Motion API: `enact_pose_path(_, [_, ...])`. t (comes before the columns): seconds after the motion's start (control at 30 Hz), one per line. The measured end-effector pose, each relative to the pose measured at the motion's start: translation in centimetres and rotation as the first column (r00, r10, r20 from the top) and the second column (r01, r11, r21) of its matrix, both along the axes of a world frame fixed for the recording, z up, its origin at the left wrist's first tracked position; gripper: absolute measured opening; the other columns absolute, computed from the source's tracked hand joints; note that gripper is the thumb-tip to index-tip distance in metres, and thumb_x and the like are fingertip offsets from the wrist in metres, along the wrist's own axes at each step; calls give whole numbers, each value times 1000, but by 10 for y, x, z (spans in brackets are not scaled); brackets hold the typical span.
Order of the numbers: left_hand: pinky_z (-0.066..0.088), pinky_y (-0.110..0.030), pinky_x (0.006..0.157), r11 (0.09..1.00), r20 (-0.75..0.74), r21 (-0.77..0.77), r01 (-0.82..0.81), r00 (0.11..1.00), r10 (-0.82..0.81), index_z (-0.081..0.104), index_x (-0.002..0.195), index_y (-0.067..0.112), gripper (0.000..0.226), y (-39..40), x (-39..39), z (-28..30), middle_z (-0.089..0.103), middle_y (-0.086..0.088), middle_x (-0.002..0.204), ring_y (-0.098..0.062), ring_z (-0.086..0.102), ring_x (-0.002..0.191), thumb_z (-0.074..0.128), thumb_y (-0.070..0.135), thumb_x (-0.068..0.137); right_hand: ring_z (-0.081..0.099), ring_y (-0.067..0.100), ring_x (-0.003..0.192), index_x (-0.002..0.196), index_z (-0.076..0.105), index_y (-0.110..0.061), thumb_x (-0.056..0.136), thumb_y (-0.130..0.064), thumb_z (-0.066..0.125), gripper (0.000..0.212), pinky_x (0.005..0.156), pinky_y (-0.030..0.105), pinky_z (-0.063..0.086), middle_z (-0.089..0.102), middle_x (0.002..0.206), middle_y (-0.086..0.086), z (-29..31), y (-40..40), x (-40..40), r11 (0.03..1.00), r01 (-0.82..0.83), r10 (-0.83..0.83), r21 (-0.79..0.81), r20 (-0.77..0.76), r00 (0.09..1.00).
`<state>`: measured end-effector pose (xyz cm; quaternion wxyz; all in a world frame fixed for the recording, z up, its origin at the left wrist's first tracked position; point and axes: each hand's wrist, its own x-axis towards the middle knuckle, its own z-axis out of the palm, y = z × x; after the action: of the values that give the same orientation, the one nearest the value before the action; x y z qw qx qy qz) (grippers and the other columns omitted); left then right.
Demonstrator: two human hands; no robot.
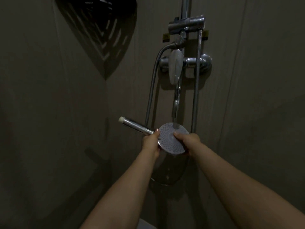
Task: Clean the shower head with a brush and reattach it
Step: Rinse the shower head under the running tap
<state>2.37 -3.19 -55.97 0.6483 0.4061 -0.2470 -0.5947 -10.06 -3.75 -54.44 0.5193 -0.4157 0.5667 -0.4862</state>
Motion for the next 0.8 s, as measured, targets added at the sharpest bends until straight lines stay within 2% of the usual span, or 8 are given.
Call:
enact_pose_path(0.1, [54, -42, 76, 1000, 21, -6, -21, 1000, 22, 53, 117, 0, 35, 1, -7, -1, 63, -18, 111, -29, 62, 90, 50, 26, 93, 62, 36, 106, 125, 50, -4, 83, -20, 67, 49, 84, 45, 55, 60, 121, 19, -5, -3, 1, 998, 56, -56, 8, 27, 998])
enact_pose_path(0.17, [54, -44, 82, 998, 28, 11, -58, 998, 57, 54, 106, 6, 28, 3, -12, -2, 64, -13, 97, -30, 63, 91, 54, 30, 91, 60, 37, 110, 127, 50, -3, 85, -19, 64, 47, 92, 48, 52, 59, 125, 20, -7, -6, 3, 994, 105, -107, 33, 61, 992])
enact_pose_path(0.3, [53, -45, 90, 998, 149, 56, -21, 989, 12, 51, 125, 8, 41, 10, -28, -9, 63, -16, 117, -31, 64, 101, 58, 8, 85, 56, 36, 116, 129, 49, -3, 92, -16, 53, 40, 97, 48, 49, 55, 130, 20, -8, -11, 6, 981, 173, -182, 85, 123, 975])
enact_pose_path(0.37, [52, -44, 93, 998, 205, 45, -41, 978, 31, 51, 127, 10, 42, 10, -29, -13, 62, -15, 121, -31, 63, 105, 56, 4, 85, 59, 36, 111, 129, 48, -1, 89, -14, 56, 42, 94, 45, 51, 57, 126, 20, -6, -11, 3, 987, 159, -160, 39, 32, 987])
enact_pose_path(0.47, [51, -33, 90, 999, 314, 3, -45, 949, 41, 52, 126, 11, 37, 10, -24, -15, 62, -11, 122, -27, 61, 110, 53, 7, 89, 58, 34, 112, 128, 45, -4, 79, -8, 70, 55, 94, 43, 50, 57, 124, 17, 2, -10, -1, 988, 26, -68, -153, -278, 958])
enact_pose_path(0.53, [51, -31, 85, 1000, 376, -2, -28, 926, 27, 52, 126, 12, 36, 11, -21, -16, 61, -11, 123, -26, 61, 110, 53, 12, 90, 57, 32, 113, 127, 46, -7, 75, -9, 74, 59, 96, 43, 49, 57, 125, 14, 7, -11, -1, 981, -52, -18, -186, -357, 934])
enact_pose_path(0.67, [55, -30, 65, 999, 387, 21, -33, 922, 22, 53, 123, 12, 31, 15, -22, -16, 63, -10, 116, -29, 62, 105, 50, 19, 93, 57, 31, 113, 125, 54, -5, 91, -12, 54, 34, 87, 30, 45, 59, 125, 16, 9, -14, -3, 959, -19, -112, -283, -441, 890])
enact_pose_path(0.8, [52, -42, 92, 999, 311, -30, -39, 949, 47, 52, 124, 15, 31, 13, -18, -22, 62, -11, 122, -27, 62, 106, 48, 14, 93, 56, 33, 114, 128, 50, -8, 91, -8, 53, 37, 96, 42, 48, 57, 126, 15, 8, -12, -6, 966, -140, 51, -216, -371, 927])
